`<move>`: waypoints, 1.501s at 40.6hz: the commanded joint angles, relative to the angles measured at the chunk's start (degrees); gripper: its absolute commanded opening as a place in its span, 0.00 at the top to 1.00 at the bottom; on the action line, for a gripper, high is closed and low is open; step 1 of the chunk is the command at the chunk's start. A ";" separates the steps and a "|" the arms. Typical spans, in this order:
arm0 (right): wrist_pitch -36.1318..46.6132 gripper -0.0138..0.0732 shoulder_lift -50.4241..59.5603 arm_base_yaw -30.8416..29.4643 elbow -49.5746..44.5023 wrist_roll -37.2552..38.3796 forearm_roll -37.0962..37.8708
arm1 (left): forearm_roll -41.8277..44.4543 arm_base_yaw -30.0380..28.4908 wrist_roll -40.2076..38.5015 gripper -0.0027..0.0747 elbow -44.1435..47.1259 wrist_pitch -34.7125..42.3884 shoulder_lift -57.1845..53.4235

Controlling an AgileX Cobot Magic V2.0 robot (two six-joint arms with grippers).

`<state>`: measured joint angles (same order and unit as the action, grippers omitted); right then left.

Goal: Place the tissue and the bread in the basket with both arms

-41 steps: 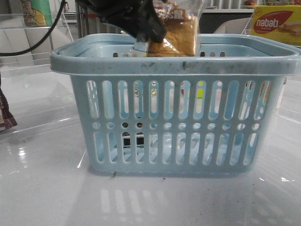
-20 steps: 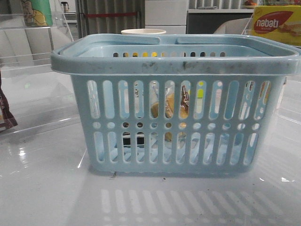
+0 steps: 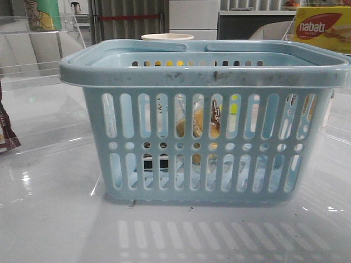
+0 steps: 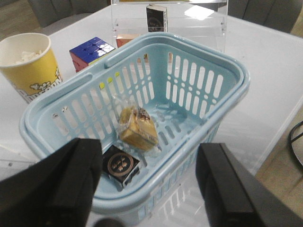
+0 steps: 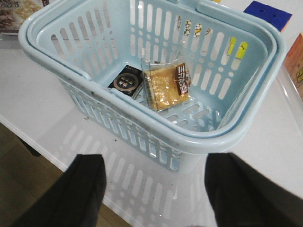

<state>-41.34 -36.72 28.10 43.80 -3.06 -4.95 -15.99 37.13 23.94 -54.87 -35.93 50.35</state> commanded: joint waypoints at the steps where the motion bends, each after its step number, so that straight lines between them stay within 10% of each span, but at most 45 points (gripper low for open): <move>1: 4.19 0.21 0.08 0.00 1.49 -0.63 0.65 | 5.51 0.31 -6.46 0.36 2.88 2.76 -5.72; 13: -4.25 0.21 0.08 -0.68 1.49 3.06 8.37 | 30.33 0.31 -33.42 0.38 8.80 -7.41 -13.83; 26: -6.47 0.25 6.89 -1.00 -1.01 8.04 8.98 | 31.23 0.31 -33.67 0.44 8.80 -7.79 -13.98; 47: -5.43 0.75 10.73 -1.00 -2.83 7.44 8.91 | 25.22 0.31 -28.47 0.59 8.80 -6.92 -13.98; 61: -5.44 0.78 10.73 -0.83 -3.03 7.44 8.88 | 25.90 0.31 -28.47 0.80 8.80 -6.92 -13.98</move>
<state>-51.19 -25.74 27.42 39.34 4.68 2.81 9.64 37.13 -4.63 -44.64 -47.10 36.26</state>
